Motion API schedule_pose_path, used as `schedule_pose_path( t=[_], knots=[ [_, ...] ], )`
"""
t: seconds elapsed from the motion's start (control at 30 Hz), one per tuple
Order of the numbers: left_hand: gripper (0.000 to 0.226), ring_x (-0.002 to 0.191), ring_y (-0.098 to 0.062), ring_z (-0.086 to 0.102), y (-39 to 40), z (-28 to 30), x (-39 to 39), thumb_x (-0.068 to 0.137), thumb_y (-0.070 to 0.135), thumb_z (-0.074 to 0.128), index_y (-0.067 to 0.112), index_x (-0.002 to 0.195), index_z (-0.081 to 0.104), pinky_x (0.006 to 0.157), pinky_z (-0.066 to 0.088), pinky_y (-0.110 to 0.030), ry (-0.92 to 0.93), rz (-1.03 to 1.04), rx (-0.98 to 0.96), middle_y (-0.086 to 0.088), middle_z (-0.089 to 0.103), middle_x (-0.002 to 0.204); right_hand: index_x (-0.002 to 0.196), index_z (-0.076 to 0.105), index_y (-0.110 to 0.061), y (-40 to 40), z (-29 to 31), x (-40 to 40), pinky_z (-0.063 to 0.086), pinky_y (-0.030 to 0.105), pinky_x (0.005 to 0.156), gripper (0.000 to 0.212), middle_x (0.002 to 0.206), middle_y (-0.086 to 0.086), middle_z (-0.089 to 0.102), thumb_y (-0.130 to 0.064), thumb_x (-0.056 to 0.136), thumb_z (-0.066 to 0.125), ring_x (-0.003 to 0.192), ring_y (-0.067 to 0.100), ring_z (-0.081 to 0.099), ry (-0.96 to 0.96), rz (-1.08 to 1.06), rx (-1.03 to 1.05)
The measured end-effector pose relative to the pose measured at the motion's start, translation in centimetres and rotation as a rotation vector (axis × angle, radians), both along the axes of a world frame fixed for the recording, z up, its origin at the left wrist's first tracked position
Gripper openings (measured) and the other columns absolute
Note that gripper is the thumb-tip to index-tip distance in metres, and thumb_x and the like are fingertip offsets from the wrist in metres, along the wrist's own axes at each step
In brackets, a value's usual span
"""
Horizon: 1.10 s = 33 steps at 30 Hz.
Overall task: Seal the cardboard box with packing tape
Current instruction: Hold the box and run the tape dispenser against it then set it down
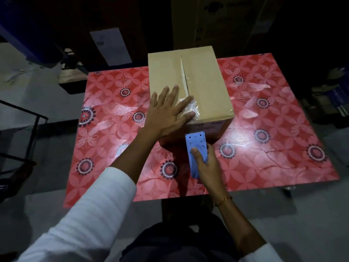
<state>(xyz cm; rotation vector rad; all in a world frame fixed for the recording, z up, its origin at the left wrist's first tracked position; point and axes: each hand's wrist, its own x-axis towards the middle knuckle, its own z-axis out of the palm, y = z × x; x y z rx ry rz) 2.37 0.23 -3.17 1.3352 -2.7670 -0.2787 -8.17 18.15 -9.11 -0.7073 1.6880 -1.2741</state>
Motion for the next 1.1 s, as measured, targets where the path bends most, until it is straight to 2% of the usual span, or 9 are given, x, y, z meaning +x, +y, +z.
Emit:
schedule_pose_path(
  t=[0.13,0.3,0.4,0.57,0.8,1.0,1.1],
  knots=[
    [0.064,0.155,-0.027,-0.003,0.0,-0.1,-0.2,0.094,0.073,0.02,0.051,0.154,0.016,0.122,-0.004,-0.056,-0.007,0.014,0.003,-0.002,0.001,0.169,0.13,0.053,-0.02,0.7,-0.2,0.2,0.046,0.002,0.077,0.036,0.116,-0.018,0.065,-0.027,0.097,0.062,0.099,-0.019,0.061,0.007,-0.002,-0.001],
    [0.064,0.155,-0.028,-0.004,0.0,0.1,-0.2,0.095,0.073,0.02,0.05,0.154,0.016,0.12,-0.005,-0.056,-0.019,0.01,0.002,-0.002,0.0,0.17,0.124,0.058,-0.023,1.7,-0.4,0.5,0.046,0.002,0.076,0.028,0.113,-0.012,0.068,-0.028,0.096,0.062,0.094,-0.019,0.063,0.025,-0.011,0.018],
    [0.064,0.155,-0.028,-0.004,0.0,0.0,-0.2,0.095,0.073,0.02,0.05,0.154,0.016,0.12,-0.005,-0.056,-0.011,0.008,0.007,-0.002,0.0,0.169,0.129,0.057,-0.017,2.0,-0.4,0.4,0.046,0.002,0.077,0.035,0.117,-0.009,0.068,-0.029,0.096,0.062,0.095,-0.019,0.063,0.021,-0.01,0.007],
    [0.065,0.155,-0.029,-0.004,0.0,0.0,-0.1,0.094,0.073,0.019,0.05,0.155,0.015,0.12,-0.005,-0.057,-0.018,0.001,0.002,-0.003,-0.001,0.169,0.136,0.052,-0.017,2.1,-0.2,0.1,0.044,0.0,0.078,0.04,0.118,-0.017,0.064,-0.025,0.098,0.06,0.096,-0.023,0.061,0.009,0.023,-0.008],
    [0.075,0.155,-0.028,-0.002,0.0,-0.1,-0.1,0.085,0.078,0.007,0.05,0.154,0.015,0.12,-0.003,-0.058,-0.02,-0.012,-0.012,-0.003,0.002,0.169,0.14,0.049,-0.016,2.5,-0.6,0.7,0.046,0.003,0.085,0.045,0.128,-0.008,0.064,-0.025,0.097,0.061,0.108,-0.016,0.06,0.025,0.026,-0.027],
    [0.076,0.155,-0.028,-0.001,-0.1,-0.1,-0.1,0.085,0.079,0.007,0.05,0.154,0.016,0.121,-0.001,-0.058,-0.018,-0.007,-0.009,-0.003,0.003,0.169,0.142,0.049,-0.024,2.4,-0.6,0.9,0.047,0.007,0.091,0.047,0.132,-0.011,0.063,-0.028,0.096,0.061,0.116,-0.009,0.06,0.031,0.025,-0.034],
    [0.071,0.155,-0.028,0.001,-0.2,-0.3,-0.1,0.088,0.078,0.015,0.05,0.153,0.02,0.121,0.0,-0.057,-0.001,-0.008,-0.013,-0.002,0.005,0.169,0.14,0.049,-0.027,2.4,-0.2,1.1,0.043,0.002,0.09,0.045,0.131,-0.02,0.061,-0.025,0.097,0.061,0.114,-0.017,0.057,0.02,0.015,-0.041]
  ],
)
